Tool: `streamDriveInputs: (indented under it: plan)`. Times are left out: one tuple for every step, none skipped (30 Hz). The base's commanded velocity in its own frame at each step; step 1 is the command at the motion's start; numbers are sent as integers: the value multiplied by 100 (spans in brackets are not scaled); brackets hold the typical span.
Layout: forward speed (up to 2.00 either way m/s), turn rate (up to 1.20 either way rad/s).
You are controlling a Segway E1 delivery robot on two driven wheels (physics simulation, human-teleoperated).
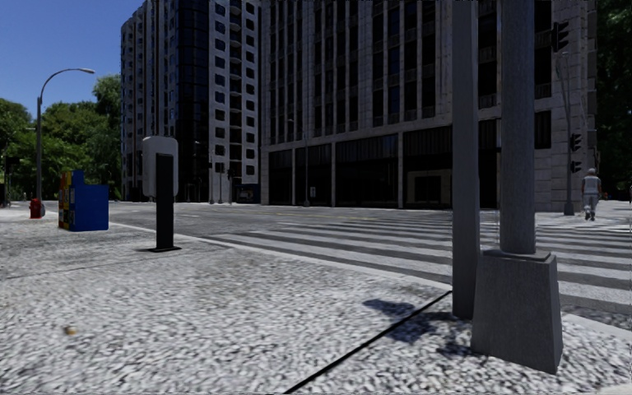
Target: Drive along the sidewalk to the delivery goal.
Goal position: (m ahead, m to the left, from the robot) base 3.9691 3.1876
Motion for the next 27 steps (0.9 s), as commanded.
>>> streamDriveInputs:
  plan:
    - [133,61]
    - [133,61]
    - [133,61]
    - [133,61]
    - [133,61]
    - [133,61]
    - [133,61]
    - [133,61]
    - [133,61]
    - [133,61]
    - [134,61]
    - [134,61]
    - [135,61]
    - [135,61]
    - [135,61]
    - [135,61]
    - [135,61]
    - [135,61]
    - [135,61]
    - [138,61]
    - [144,61]
    - [145,61]
    - [146,61]
    - [146,61]
    - [146,61]
    - [146,61]
    - [146,61]
